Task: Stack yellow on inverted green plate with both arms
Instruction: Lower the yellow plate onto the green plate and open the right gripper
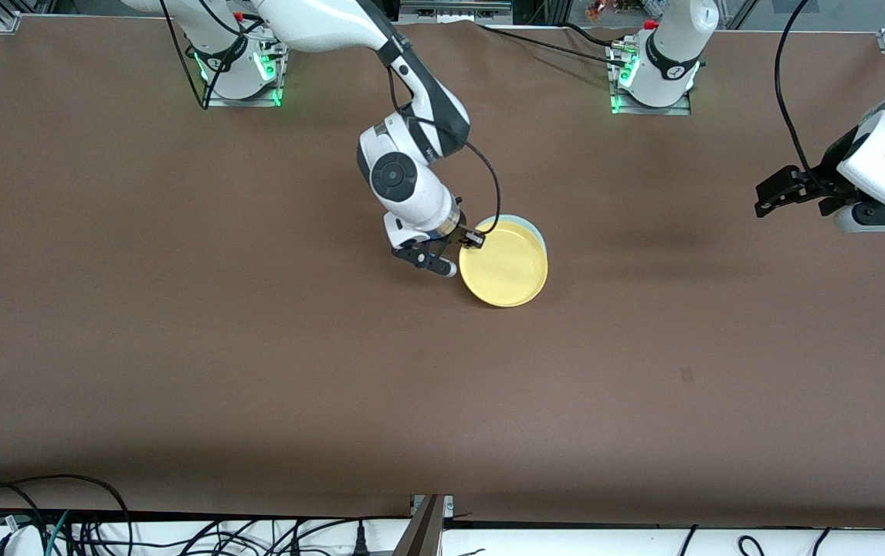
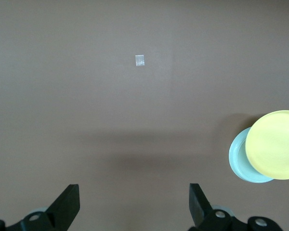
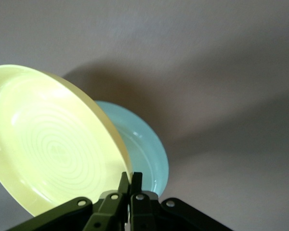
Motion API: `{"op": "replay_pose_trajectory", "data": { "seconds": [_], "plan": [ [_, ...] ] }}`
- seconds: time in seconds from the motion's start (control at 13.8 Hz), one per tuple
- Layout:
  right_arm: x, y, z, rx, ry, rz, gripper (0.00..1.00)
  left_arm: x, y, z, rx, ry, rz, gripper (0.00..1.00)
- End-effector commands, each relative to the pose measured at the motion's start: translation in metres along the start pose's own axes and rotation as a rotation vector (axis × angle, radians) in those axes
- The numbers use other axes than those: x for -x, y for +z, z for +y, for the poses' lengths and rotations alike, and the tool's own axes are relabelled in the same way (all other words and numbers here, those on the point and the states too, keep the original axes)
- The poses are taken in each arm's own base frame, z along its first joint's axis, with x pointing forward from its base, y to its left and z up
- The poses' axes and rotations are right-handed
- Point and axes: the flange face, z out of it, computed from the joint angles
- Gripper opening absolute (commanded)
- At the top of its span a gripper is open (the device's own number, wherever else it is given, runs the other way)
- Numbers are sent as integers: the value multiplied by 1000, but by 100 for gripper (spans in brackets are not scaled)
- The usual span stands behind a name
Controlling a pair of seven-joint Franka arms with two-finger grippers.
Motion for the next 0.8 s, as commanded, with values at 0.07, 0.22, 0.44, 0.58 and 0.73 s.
{"op": "replay_pose_trajectory", "data": {
  "seconds": [0.07, 0.22, 0.44, 0.58, 0.73],
  "plan": [
    [19, 28, -2, -3, 0, 28, 0, 1, -5, 0, -8, 15, -5, 100],
    [21, 34, 1, 10, -4, 27, 0, 1, -5, 0, -8, 15, -5, 100],
    [17, 29, 3, 18, -6, 23, 0, 1, -5, -2, -8, 11, -5, 100],
    [17, 29, 4, 29, -14, 15, 0, 1, -5, -3, -8, 12, -5, 100],
    [18, 28, 5, 38, -24, 10, 0, 1, -5, -3, -8, 12, -5, 100]
  ]
}}
